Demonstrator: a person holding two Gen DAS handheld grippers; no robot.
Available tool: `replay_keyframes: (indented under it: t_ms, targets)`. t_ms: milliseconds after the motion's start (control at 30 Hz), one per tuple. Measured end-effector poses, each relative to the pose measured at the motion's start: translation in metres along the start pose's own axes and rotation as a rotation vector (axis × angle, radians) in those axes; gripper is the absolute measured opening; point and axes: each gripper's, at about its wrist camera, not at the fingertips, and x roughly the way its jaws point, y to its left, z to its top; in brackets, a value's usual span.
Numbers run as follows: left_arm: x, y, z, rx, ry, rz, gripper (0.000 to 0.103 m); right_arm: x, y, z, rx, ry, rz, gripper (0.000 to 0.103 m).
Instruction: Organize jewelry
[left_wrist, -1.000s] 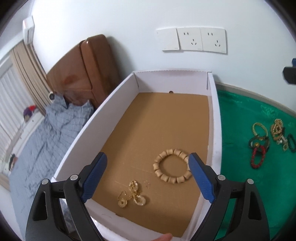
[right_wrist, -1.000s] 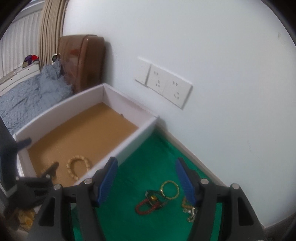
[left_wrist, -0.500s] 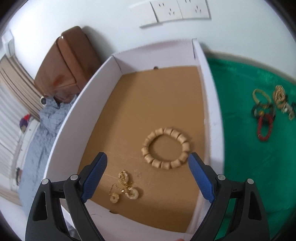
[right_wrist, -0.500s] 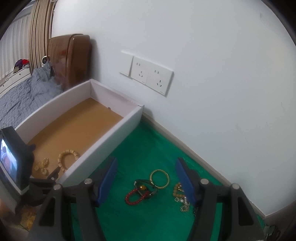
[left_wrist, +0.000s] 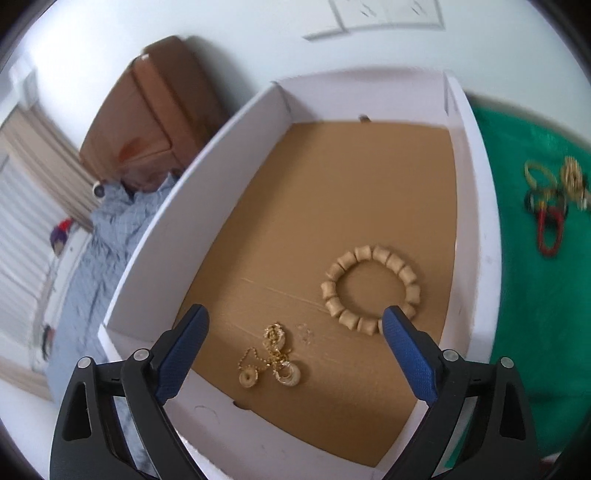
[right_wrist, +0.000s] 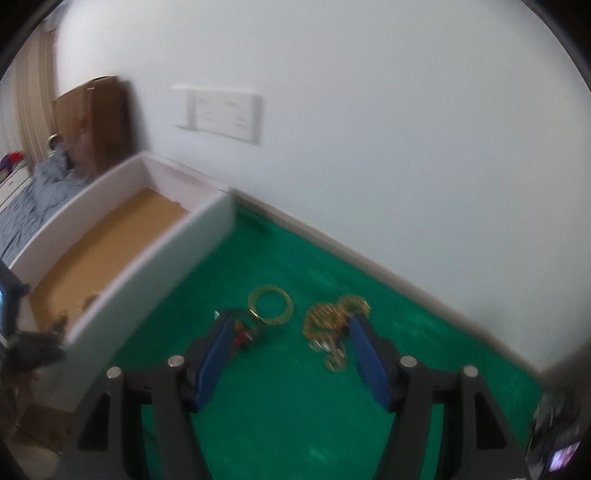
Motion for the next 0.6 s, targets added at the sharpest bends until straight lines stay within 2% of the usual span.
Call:
replay_keyframes:
  t_ms: [100,167,233,400,533,600]
  targets:
    - [-0.028,0.009,0.008,-0.088,-0.073,-0.013,0.095,0.005,-0.027,-0.022,0.091,0.041,-0.001,0.066]
    - [-0.049,0.009,0.017,-0.108,-0.132,-0.008,0.097,0.006,-0.042,-0.035,0.139,0.052,0.003,0.067]
    - [-0.065,0.006,0.027,-0.114,-0.176,-0.036,0.099,0.009,-0.051,-0.046,0.169,0.057,-0.005,0.071]
    - [-0.097,-0.024,0.052,-0.08,-0.219,-0.227,0.1,0.019,-0.069,-0.072,0.218,0.097,-0.017,0.073]
    - [-0.105,-0.072,0.053,0.021,-0.179,-0.408,0.1,0.024,-0.074,-0.086,0.226,0.116,-0.023,0.073]
    - [-0.101,-0.095,0.049,0.074,-0.148,-0.454,0.1,0.026,-0.077,-0.092,0.232,0.125,-0.011,0.073]
